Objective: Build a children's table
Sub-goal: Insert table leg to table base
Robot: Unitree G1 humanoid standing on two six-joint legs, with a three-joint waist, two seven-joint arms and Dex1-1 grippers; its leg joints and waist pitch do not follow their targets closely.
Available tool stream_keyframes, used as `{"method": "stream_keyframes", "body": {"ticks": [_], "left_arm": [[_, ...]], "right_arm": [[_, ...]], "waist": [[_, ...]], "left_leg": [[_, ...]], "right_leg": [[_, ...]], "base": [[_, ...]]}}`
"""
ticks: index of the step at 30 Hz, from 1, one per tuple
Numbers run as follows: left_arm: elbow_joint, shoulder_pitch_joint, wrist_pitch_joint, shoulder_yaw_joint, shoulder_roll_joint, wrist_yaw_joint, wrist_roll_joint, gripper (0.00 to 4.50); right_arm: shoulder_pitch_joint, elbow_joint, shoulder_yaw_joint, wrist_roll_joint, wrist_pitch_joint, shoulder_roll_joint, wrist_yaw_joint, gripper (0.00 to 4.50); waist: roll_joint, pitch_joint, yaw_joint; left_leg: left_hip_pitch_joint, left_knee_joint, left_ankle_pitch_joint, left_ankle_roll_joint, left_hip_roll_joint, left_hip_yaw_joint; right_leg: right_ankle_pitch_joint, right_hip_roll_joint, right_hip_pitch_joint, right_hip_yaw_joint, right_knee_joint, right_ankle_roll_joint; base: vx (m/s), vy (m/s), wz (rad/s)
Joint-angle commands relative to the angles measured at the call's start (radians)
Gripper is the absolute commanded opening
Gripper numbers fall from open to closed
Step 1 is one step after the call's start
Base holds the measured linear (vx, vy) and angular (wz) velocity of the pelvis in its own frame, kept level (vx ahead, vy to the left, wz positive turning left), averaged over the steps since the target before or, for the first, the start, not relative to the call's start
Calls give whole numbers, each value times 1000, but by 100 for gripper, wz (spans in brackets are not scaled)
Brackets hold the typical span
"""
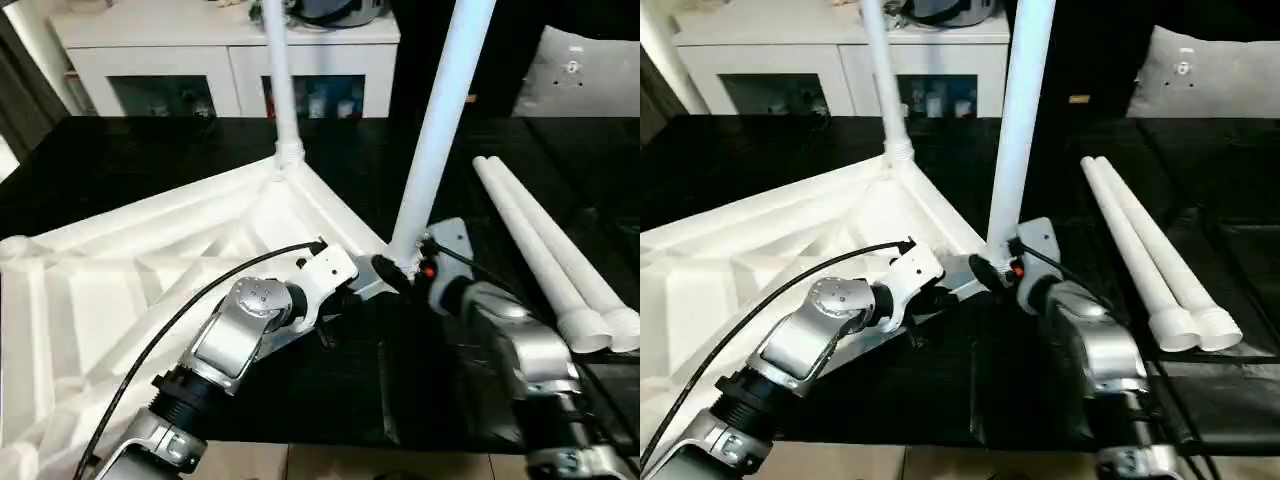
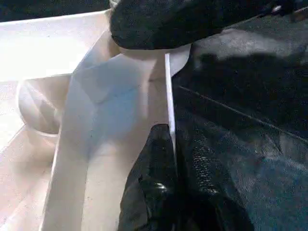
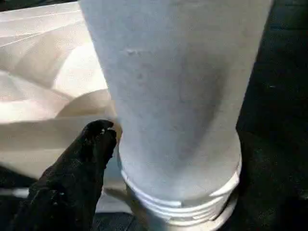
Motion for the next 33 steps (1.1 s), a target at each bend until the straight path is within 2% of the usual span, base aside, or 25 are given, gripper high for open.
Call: {"method": "stream_keyframes", "body": {"ticks": [1, 5, 9, 10, 11, 13, 15, 21, 23, 24, 28, 30, 33], "left_arm": [[0, -41, -54, 3, 25, -29, -2, 0], [26, -51, -87, -2, 56, -71, -9, 0], [60, -59, -147, -24, 104, -153, -15, 0], [65, -61, -155, -27, 113, -173, -19, 0], [69, -63, -161, -28, 119, -187, -22, 0], [76, -66, -222, -54, 157, -274, -28, 0], [80, -68, -256, -69, 179, -319, -29, 0], [103, -77, -323, -94, 204, -382, -29, 0], [114, -83, -355, -112, 213, -412, -21, 0], [121, -88, -379, -126, 219, -437, -19, 0], [130, -93, -401, -133, 219, -459, -15, 0], [134, -97, -413, -142, 212, -469, -14, 0], [135, -99, -415, -144, 208, -468, -15, 0]], "right_arm": [[29, -21, 6, 28, 8, -32, 74, 429], [50, -52, 2, 42, -17, -103, 174, 445], [70, -81, -3, 74, -49, -211, 311, 445], [70, -80, -5, 78, -55, -233, 336, 445], [69, -78, -6, 79, -59, -247, 352, 445], [67, -60, 0, 79, -92, -322, 450, 445], [60, -46, 3, 77, -112, -359, 504, 445], [42, -29, 23, 66, -207, -401, 586, 445], [49, -56, 47, 81, -231, -415, 648, 445], [56, -77, 70, 96, -236, -422, 702, 445], [55, -72, 91, 96, -247, -418, 737, 445], [39, -41, 109, 93, -237, -400, 742, 417], [30, -24, 110, 99, -227, -396, 749, 399]], "waist": [[-8, -57, 6], [-8, -58, 17], [-1, -60, 27], [-3, -60, 27], [2, -59, 28], [-3, -59, 30], [-3, -59, 34], [-5, -62, 49], [-6, -63, 52], [-6, -63, 54], [-5, -63, 59], [-1, -63, 63], [-3, -64, 67]], "left_leg": [[-8, -72, -108, 104, 54, -21], [-8, -69, -95, 110, 55, -20], [-9, -65, -73, 130, 54, -21], [-9, -64, -73, 134, 54, -20], [-10, -64, -72, 137, 54, -21], [-9, -64, -78, 140, 54, -21], [-8, -63, -75, 145, 57, -21], [-6, -61, -60, 150, 61, -19], [-7, -60, -50, 160, 61, -19], [-7, -59, -48, 166, 61, -19], [-6, -59, -54, 165, 64, -19], [-5, -60, -51, 157, 64, -19], [-4, -59, -52, 150, 64, -18]], "right_leg": [[-198, -71, 62, 48, -74, -218], [-183, -71, 62, 49, -72, -218], [-131, -71, 66, 47, -66, -233], [-129, -72, 66, 48, -66, -234], [-137, -72, 67, 47, -67, -235], [-164, -72, 66, 45, -70, -233], [-167, -73, 65, 46, -67, -235], [-151, -73, 63, 45, -62, -245], [-131, -74, 64, 45, -58, -249], [-128, -73, 64, 45, -58, -249], [-151, -75, 62, 45, -60, -246], [-150, -74, 61, 45, -59, -248], [-140, -74, 61, 46, -58, -254]], "base": [[0, 0, 0], [0, 0, 0], [0, 0, 0], [0, 0, 0], [0, 0, 0], [0, 0, 0], [0, 0, 0], [0, 0, 0], [0, 0, 0], [0, 0, 0], [0, 0, 0], [0, 0, 0], [0, 0, 0]]}}
